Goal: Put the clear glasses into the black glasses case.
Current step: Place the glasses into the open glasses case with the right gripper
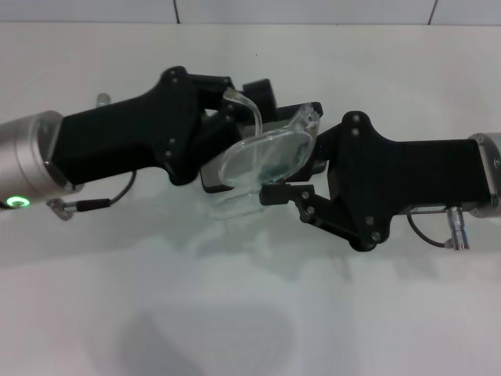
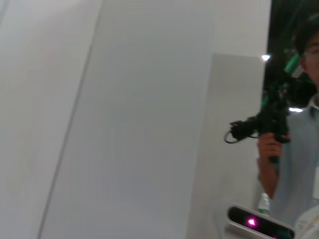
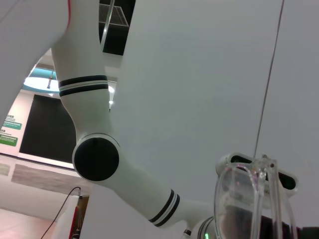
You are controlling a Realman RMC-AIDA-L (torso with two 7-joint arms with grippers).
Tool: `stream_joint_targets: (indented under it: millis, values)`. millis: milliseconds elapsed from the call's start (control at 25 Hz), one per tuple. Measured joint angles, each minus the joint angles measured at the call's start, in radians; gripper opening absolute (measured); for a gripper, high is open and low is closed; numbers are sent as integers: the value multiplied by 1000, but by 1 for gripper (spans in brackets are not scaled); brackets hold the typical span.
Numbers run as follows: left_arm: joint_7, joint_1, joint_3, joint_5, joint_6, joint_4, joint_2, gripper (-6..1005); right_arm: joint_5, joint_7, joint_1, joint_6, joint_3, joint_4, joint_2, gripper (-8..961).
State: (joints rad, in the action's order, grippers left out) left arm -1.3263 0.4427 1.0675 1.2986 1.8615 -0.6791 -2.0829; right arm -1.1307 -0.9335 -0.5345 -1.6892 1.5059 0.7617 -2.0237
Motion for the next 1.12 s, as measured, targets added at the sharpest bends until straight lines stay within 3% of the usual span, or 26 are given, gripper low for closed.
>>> stream_joint_targets:
  millis: [200, 480, 760, 960, 1120]
  values:
    - [-2, 5, 50, -4, 0, -6, -2, 43, 5, -11, -1, 16, 1, -4, -1, 71]
    - [-1, -8, 48, -11, 20, -26, -3, 44, 5, -30, 3, 14, 1, 2, -1, 71]
    - [0, -56, -91, -28, 15, -19, -2, 44, 5, -31, 15, -18, 0, 19, 2, 70]
    - [-3, -101, -120, -17, 15, -23, 17, 44, -1, -76, 18, 20, -6, 28, 6, 71]
    - [-26, -145, -121, 10, 14, -26, 48, 44, -83, -250, 2, 146, -12, 117, 31, 71]
